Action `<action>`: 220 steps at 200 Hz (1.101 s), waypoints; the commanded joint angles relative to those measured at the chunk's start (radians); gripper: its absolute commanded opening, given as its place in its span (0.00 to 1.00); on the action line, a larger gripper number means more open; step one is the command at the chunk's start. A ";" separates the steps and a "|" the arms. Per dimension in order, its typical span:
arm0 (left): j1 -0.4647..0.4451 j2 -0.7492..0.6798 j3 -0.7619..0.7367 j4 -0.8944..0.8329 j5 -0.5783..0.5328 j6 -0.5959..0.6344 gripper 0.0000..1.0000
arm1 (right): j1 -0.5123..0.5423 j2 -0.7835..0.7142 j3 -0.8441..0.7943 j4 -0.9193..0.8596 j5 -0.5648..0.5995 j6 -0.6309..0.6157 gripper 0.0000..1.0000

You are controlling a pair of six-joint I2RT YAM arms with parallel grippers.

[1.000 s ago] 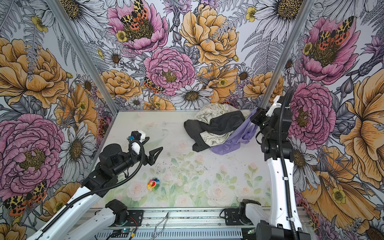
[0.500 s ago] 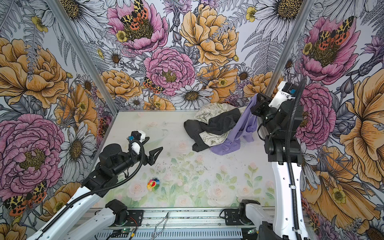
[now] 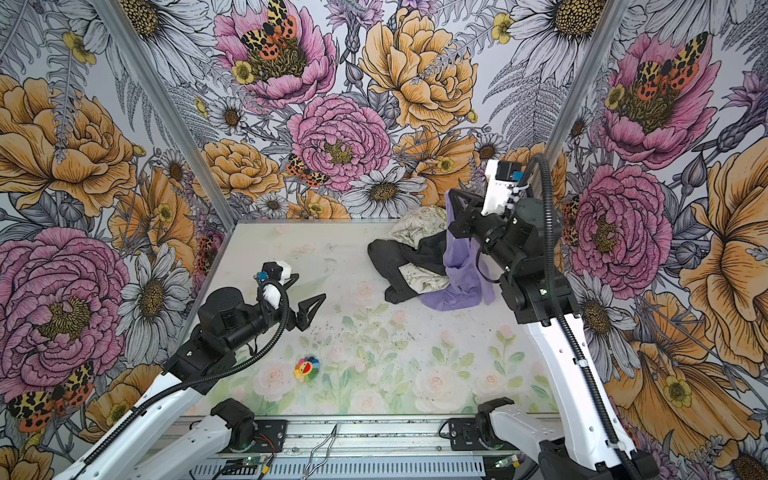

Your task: Pick out a specific cloth from the pile

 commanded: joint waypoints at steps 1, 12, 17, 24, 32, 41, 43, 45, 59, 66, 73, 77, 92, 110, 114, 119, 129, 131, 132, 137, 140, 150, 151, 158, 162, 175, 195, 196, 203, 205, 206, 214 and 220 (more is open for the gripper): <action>0.010 -0.002 -0.014 0.002 0.015 -0.012 0.99 | 0.088 0.034 -0.051 0.056 -0.006 -0.081 0.00; 0.010 -0.004 -0.015 0.002 0.014 -0.010 0.99 | 0.137 0.053 -0.083 0.055 0.017 -0.106 0.00; 0.010 -0.003 -0.017 0.003 0.014 -0.010 0.99 | 0.159 0.062 -0.096 0.055 0.030 -0.116 0.00; 0.010 -0.002 -0.016 0.004 0.012 -0.010 0.99 | 0.189 0.075 -0.116 0.054 0.046 -0.129 0.00; 0.009 -0.003 -0.016 0.004 0.012 -0.010 0.99 | 0.219 0.092 -0.137 0.054 0.062 -0.146 0.00; 0.010 -0.003 -0.016 0.004 0.011 -0.010 0.99 | 0.252 0.110 -0.165 0.053 0.086 -0.158 0.00; 0.010 -0.003 -0.016 0.004 0.011 -0.010 0.99 | 0.258 0.115 -0.169 0.053 0.092 -0.159 0.00; 0.010 -0.003 -0.017 0.004 0.011 -0.010 0.99 | 0.264 0.120 -0.175 0.053 0.097 -0.162 0.00; 0.009 -0.002 -0.018 0.004 0.010 -0.010 0.99 | 0.301 0.152 -0.217 0.053 0.132 -0.175 0.00; 0.010 -0.004 -0.018 0.004 0.009 -0.009 0.99 | 0.318 0.167 -0.238 0.053 0.146 -0.182 0.00; 0.010 -0.004 -0.018 0.004 0.008 -0.009 0.99 | 0.329 0.183 -0.260 0.050 0.157 -0.187 0.00; 0.009 -0.004 -0.018 0.004 0.007 -0.008 0.99 | 0.334 0.191 -0.273 0.051 0.162 -0.187 0.00; 0.009 -0.005 -0.020 0.004 0.004 -0.008 0.99 | 0.347 0.221 -0.318 0.040 0.179 -0.194 0.16; 0.009 -0.006 -0.019 0.005 0.001 -0.008 0.99 | 0.349 0.240 -0.357 0.007 0.208 -0.202 0.42; 0.010 -0.006 -0.020 0.005 0.000 -0.008 0.99 | 0.349 0.241 -0.365 0.001 0.220 -0.202 0.49; 0.010 -0.006 -0.020 0.005 0.001 -0.009 0.99 | 0.349 0.240 -0.374 -0.010 0.232 -0.204 0.56; 0.009 -0.006 -0.020 0.005 0.000 -0.010 0.99 | 0.349 0.231 -0.393 -0.024 0.254 -0.210 0.65; 0.010 -0.004 -0.020 0.007 -0.001 -0.010 0.99 | 0.350 0.228 -0.397 -0.027 0.260 -0.211 0.66; 0.009 -0.004 -0.021 0.006 -0.001 -0.008 0.99 | 0.350 0.226 -0.399 -0.028 0.262 -0.212 0.67; 0.008 -0.004 -0.021 0.007 -0.002 -0.011 0.99 | 0.349 0.217 -0.407 -0.033 0.273 -0.214 0.70; 0.007 -0.003 -0.021 0.008 -0.003 -0.012 0.99 | 0.350 0.209 -0.413 -0.035 0.279 -0.214 0.71; 0.001 -0.001 -0.021 0.009 -0.007 -0.011 0.99 | 0.348 0.183 -0.432 -0.038 0.295 -0.216 0.81; 0.000 0.000 -0.022 0.009 -0.007 -0.010 0.99 | 0.347 0.178 -0.434 -0.038 0.297 -0.217 0.82; -0.007 0.001 -0.022 0.008 -0.016 -0.007 0.99 | 0.345 0.154 -0.444 -0.039 0.307 -0.218 0.89; -0.012 0.002 -0.023 0.008 -0.022 -0.003 0.99 | 0.344 0.141 -0.450 -0.039 0.316 -0.220 0.91; -0.033 0.009 -0.023 0.008 -0.045 0.002 0.99 | 0.335 0.095 -0.464 -0.041 0.332 -0.217 0.93; -0.070 0.039 -0.003 0.006 -0.052 -0.009 0.99 | 0.305 0.028 -0.481 -0.045 0.350 -0.209 0.95; -0.071 0.041 -0.001 0.005 -0.051 -0.010 0.99 | 0.303 0.026 -0.482 -0.045 0.350 -0.207 0.95; -0.084 0.057 0.010 0.005 -0.052 -0.022 0.99 | 0.287 0.006 -0.489 -0.047 0.359 -0.203 0.95; -0.087 0.061 0.013 0.005 -0.053 -0.024 0.99 | 0.284 -0.003 -0.491 -0.047 0.361 -0.200 0.95; -0.089 0.065 0.014 0.005 -0.053 -0.026 0.99 | 0.282 -0.006 -0.492 -0.047 0.363 -0.199 0.95; -0.107 0.086 0.026 0.005 -0.059 -0.041 0.99 | 0.262 -0.031 -0.502 -0.050 0.376 -0.192 0.95; -0.123 0.104 0.036 0.004 -0.067 -0.051 0.99 | 0.246 -0.051 -0.509 -0.053 0.384 -0.188 0.96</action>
